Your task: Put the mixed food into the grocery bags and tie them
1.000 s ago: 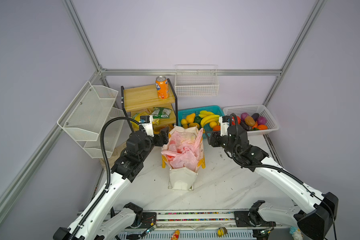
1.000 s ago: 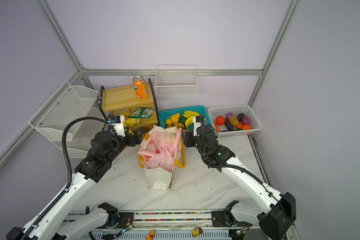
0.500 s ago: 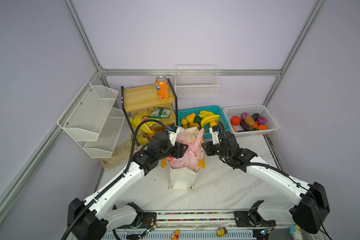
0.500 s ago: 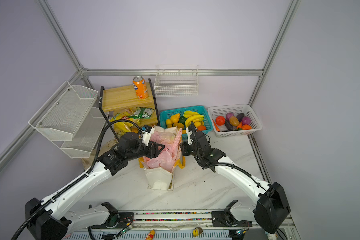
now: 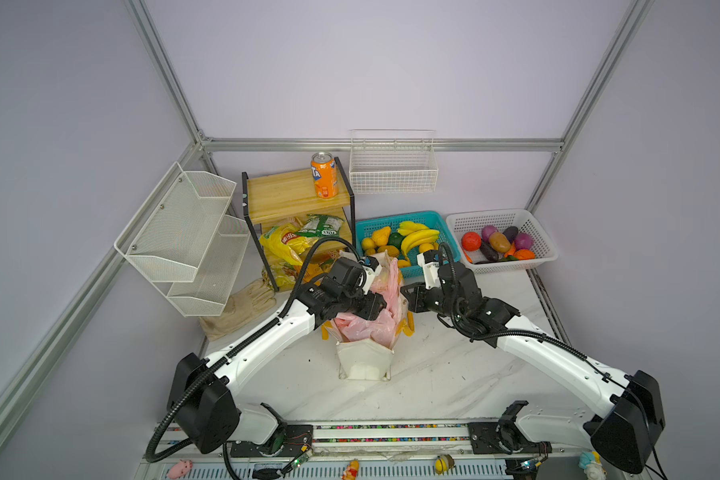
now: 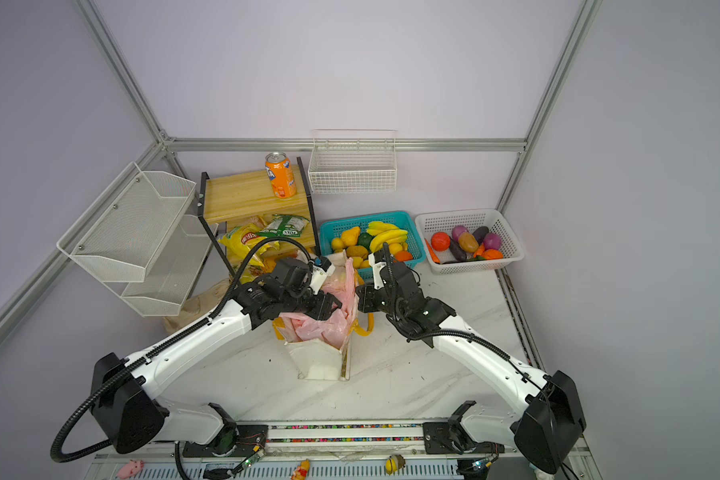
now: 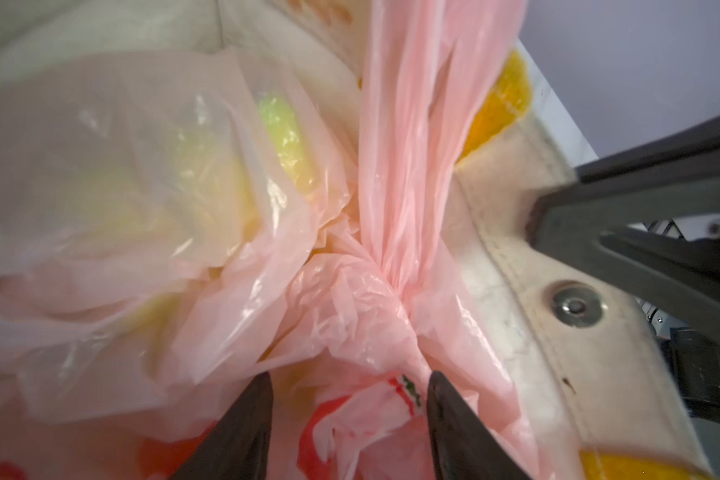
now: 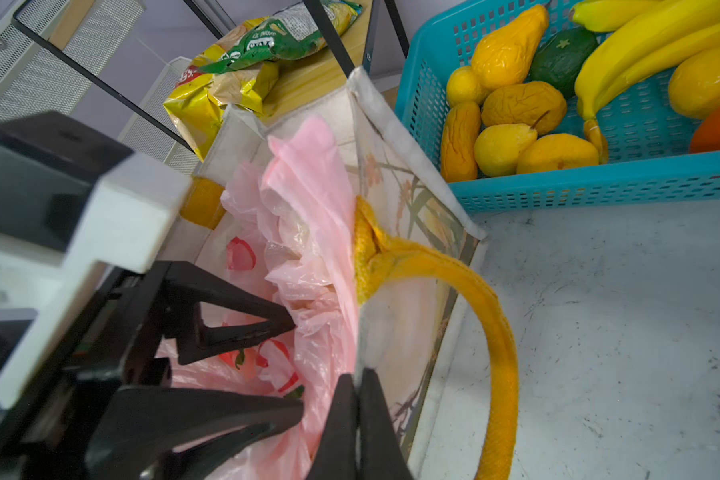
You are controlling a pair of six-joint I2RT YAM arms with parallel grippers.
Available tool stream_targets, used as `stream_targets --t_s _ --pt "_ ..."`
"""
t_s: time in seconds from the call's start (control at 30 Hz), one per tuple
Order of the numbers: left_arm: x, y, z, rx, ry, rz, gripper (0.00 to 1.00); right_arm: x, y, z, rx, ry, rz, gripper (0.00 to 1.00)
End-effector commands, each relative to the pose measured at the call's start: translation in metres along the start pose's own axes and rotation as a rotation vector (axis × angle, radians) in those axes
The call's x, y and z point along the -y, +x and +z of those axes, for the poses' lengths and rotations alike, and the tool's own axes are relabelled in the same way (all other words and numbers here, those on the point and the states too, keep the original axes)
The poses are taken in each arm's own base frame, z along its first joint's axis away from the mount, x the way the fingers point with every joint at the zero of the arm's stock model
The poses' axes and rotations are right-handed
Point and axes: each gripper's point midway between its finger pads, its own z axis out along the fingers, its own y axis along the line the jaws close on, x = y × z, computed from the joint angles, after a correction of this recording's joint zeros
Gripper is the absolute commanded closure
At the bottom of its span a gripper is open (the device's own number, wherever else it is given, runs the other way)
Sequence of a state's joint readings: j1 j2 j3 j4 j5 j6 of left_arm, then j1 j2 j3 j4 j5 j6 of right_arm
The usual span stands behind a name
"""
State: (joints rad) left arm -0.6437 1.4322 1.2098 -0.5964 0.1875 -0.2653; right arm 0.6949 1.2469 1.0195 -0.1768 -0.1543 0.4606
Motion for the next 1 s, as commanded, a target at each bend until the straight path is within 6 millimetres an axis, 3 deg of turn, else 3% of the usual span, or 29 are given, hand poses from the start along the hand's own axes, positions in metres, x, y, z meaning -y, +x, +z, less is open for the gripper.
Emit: stream_targets --t_s 0.0,0.2,0.37,0.5,0.57,0.6,0.73,0.87,0.97 --pt "0.007 -0.009 0.003 -0.013 0.014 0.050 0.42 -0.035 -0.041 -0.025 0.125 -0.113 0.006 1.00" --pt "0.003 0.015 0.028 -0.097 0.009 0.043 0.42 -0.021 -0.034 -0.020 0.116 -0.062 0.017 1.00" --pt "0.009 0.004 0.021 -0.049 0.025 0.053 0.39 -0.011 -0.030 -0.014 0.110 -0.025 0.011 1.00" --pt "0.015 -0.021 -0.003 0.059 0.024 0.061 0.28 -0.007 -0.027 -0.013 0.104 -0.015 0.004 1.00" --pt "0.016 -0.032 -0.012 0.111 0.015 0.064 0.22 -0.006 -0.026 -0.011 0.100 -0.011 0.001 0.92" --pt "0.019 -0.042 -0.030 0.172 0.012 0.071 0.20 -0.006 -0.026 -0.012 0.101 -0.010 -0.002 0.86" --pt "0.013 -0.062 -0.058 0.291 -0.048 0.081 0.15 -0.006 -0.031 -0.015 0.116 -0.001 -0.011 0.63" --pt "0.008 -0.077 -0.084 0.401 -0.102 0.092 0.12 -0.005 -0.043 -0.024 0.153 0.033 -0.038 0.53" --pt "-0.006 -0.084 -0.107 0.500 -0.182 0.073 0.10 0.007 -0.060 -0.038 0.209 0.115 -0.070 0.46"
